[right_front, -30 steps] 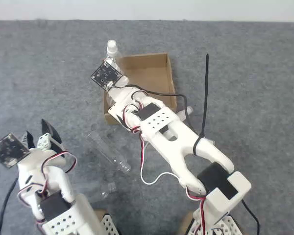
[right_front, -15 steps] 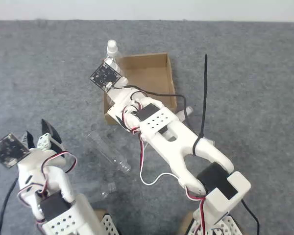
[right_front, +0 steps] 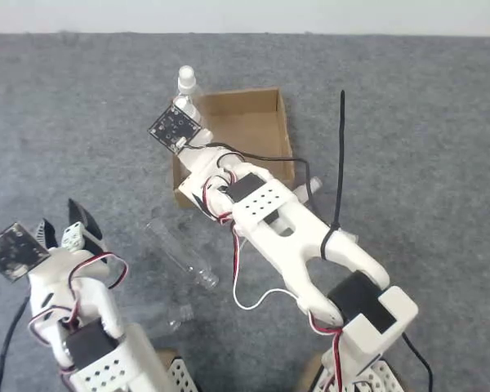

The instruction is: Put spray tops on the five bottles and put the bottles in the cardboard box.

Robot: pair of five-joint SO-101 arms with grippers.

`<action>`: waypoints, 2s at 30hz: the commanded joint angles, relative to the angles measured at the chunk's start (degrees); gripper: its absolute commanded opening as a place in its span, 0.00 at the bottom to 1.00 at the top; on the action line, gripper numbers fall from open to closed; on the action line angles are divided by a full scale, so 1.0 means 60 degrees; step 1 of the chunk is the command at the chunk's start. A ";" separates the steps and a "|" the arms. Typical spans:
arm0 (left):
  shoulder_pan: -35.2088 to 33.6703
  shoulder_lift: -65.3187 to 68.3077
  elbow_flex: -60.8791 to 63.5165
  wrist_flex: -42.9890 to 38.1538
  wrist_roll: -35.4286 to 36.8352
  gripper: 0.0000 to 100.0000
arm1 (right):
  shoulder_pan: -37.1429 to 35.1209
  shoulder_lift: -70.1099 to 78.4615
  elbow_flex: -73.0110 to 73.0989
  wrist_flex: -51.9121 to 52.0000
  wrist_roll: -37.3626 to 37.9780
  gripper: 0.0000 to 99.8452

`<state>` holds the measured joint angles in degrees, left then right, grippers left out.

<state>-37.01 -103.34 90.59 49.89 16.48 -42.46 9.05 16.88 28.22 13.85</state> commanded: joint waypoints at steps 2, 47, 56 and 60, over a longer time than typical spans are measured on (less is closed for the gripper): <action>-0.0015 -0.0161 -0.0139 -0.0308 -0.0044 0.17 | -0.0007 -0.0154 -0.0615 0.0227 -0.0015 0.25; -0.0044 -0.0161 -0.0125 -0.0322 -0.0059 0.17 | 0.0007 -0.4139 -0.0542 0.4725 -0.0073 0.25; -0.0044 -0.0161 -0.0110 -0.0322 -0.0059 0.17 | 0.0007 -0.5370 -0.0542 0.6176 -0.0073 0.25; -0.0044 -0.0161 -0.0110 -0.0322 -0.0059 0.17 | -0.0007 -0.5678 -0.0542 0.6791 -0.0073 0.25</action>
<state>-37.01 -103.34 90.59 49.89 16.48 -42.37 -20.31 16.88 65.58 13.76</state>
